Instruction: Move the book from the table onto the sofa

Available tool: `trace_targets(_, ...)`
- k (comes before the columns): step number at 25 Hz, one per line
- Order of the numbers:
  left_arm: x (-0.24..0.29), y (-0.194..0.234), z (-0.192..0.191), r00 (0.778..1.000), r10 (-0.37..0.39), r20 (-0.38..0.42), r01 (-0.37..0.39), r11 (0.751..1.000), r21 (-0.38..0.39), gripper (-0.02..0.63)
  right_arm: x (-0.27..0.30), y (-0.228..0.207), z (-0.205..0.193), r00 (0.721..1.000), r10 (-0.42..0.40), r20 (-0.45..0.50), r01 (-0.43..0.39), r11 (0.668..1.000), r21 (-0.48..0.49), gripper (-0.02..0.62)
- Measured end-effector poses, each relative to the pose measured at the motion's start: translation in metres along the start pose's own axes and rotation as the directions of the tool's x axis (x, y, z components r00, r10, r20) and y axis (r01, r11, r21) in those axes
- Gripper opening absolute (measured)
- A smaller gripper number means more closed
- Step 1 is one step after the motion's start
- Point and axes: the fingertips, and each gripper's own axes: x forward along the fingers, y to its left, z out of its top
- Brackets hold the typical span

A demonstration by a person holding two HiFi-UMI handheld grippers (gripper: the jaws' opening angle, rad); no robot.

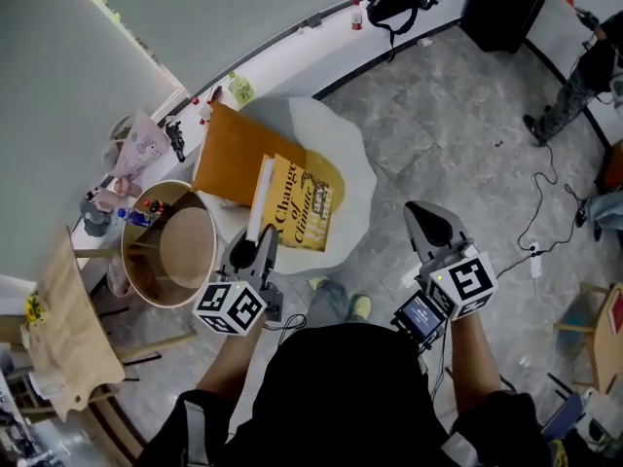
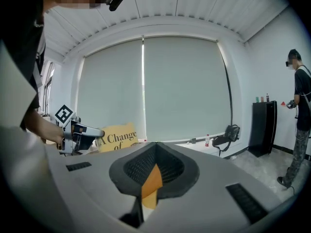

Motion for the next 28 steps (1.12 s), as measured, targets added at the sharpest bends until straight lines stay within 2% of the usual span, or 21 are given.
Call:
trace_targets(8, 0.03, 0.066, 0.018, 0.998, 0.063, 0.029, -0.061, 0.996, -0.066, 0.15, 0.091, 0.006, 0.019, 0.995, 0.088, -0.048, -0.091, 0.994, -0.053, 0.006)
trace_targets(11, 0.039, 0.082, 0.013, 0.997, 0.077, 0.025, -0.075, 0.994, -0.08, 0.15, 0.117, 0.006, 0.021, 0.993, 0.113, -0.028, -0.115, 0.99, -0.078, 0.006)
trace_targets(16, 0.058, 0.102, -0.002, 0.997, 0.078, -0.014, -0.079, 0.993, -0.084, 0.15, 0.148, 0.004, 0.007, 0.988, 0.134, -0.072, -0.14, 0.987, -0.081, 0.006)
trace_targets(22, 0.096, 0.119, -0.017, 0.992, 0.101, -0.077, -0.108, 0.99, -0.092, 0.15, 0.193, -0.029, 0.005, 0.981, 0.164, -0.105, -0.171, 0.983, -0.063, 0.006)
trace_targets(28, 0.145, 0.122, -0.048, 0.982, 0.121, -0.144, -0.135, 0.987, -0.087, 0.15, 0.224, -0.07, -0.024, 0.956, 0.223, -0.192, -0.231, 0.973, -0.016, 0.006)
